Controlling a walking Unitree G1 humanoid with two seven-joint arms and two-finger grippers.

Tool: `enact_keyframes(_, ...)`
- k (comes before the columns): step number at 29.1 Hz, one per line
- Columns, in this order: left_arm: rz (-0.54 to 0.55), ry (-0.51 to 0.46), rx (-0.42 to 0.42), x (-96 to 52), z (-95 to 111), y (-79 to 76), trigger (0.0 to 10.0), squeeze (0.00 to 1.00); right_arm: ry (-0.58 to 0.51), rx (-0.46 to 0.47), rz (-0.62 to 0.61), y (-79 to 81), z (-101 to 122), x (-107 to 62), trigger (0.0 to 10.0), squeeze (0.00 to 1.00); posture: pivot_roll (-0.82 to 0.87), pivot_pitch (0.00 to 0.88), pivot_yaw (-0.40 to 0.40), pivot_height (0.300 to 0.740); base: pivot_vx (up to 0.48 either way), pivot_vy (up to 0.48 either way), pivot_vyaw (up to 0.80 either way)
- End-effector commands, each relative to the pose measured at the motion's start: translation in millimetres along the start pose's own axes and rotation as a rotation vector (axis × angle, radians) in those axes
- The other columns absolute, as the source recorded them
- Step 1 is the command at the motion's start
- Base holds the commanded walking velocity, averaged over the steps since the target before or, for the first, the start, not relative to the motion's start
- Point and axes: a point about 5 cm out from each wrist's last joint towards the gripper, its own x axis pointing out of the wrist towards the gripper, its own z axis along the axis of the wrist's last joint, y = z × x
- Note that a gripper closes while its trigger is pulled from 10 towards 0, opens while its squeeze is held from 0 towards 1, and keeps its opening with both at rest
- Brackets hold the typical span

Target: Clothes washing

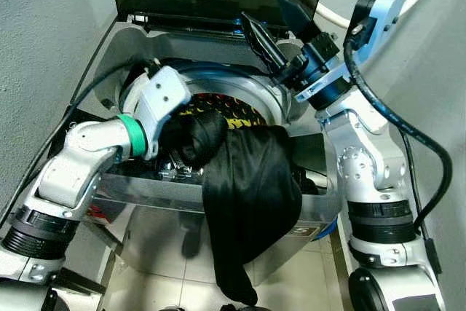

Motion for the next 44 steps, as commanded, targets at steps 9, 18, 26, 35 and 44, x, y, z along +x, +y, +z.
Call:
enact_keyframes(9,0.558,-0.022,0.251,-22.1,26.8,76.5,10.0,0.0,0.013,-0.002,0.006,0.9,-1.1,-0.9,10.0,0.0,0.06,0.074,-0.005,0.74,0.0,0.0,0.0)
enact_keyframes(18,0.862,0.094,0.356,-78.2,31.0,126.0,10.0,0.0,0.011,0.002,0.009,2.6,-1.4,-0.8,10.0,0.0,0.07,0.078,-0.004,0.74,0.0,0.0,0.0)
enact_keyframes(26,0.804,0.029,0.062,-61.0,6.8,115.8,10.0,0.49,0.011,0.003,0.016,3.8,-1.4,-0.1,10.0,0.0,0.06,0.08,-0.008,0.74,0.0,0.0,0.0)
enact_keyframes(35,0.785,-0.063,0.025,-49.2,10.6,114.4,10.0,1.0,0.015,0.001,0.016,3.8,-0.8,-0.8,10.0,0.0,0.05,0.081,-0.007,0.74,0.0,0.0,0.0)
enact_keyframes(44,0.78,-0.075,0.016,-50.5,11.4,114.9,10.0,1.0,0.016,0.002,0.017,3.6,-1.0,-0.6,10.0,0.0,0.06,0.081,-0.009,0.74,0.0,0.0,0.0)
